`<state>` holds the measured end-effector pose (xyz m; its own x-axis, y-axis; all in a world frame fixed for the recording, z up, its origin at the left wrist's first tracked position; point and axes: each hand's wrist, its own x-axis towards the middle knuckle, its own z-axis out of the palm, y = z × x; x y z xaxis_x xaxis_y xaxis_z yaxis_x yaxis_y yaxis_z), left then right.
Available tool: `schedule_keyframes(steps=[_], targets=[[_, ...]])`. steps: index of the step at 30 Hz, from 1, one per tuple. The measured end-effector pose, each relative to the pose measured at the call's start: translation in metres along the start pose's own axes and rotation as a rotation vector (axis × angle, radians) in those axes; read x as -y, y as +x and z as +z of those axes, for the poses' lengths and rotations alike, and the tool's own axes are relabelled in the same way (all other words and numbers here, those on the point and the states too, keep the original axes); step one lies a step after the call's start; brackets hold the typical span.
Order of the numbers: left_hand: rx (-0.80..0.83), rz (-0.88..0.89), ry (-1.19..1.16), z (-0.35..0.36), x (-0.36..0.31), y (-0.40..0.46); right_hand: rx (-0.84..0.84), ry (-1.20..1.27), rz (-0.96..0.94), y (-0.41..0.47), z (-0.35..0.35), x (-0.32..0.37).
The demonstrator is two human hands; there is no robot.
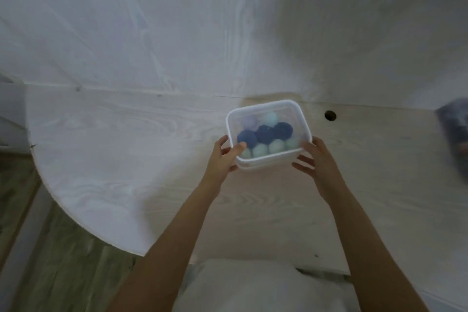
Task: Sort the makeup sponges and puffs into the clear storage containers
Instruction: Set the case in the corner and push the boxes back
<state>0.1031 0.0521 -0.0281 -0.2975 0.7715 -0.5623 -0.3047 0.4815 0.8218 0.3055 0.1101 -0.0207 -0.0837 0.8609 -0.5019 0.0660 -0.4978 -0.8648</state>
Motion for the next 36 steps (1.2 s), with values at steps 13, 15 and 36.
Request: schedule_keyframes(steps=[13,15,36], targets=[[0.252,0.084,0.222,0.23,0.058,-0.021,-0.271,0.211,-0.036,-0.034,-0.238,-0.028],[0.255,0.078,0.21,0.258,0.063,-0.021,-0.286,0.237,-0.028,-0.027,-0.266,-0.026],[0.179,0.023,0.071,0.425,0.023,0.049,-0.133,0.668,0.228,0.097,-0.358,0.034]])
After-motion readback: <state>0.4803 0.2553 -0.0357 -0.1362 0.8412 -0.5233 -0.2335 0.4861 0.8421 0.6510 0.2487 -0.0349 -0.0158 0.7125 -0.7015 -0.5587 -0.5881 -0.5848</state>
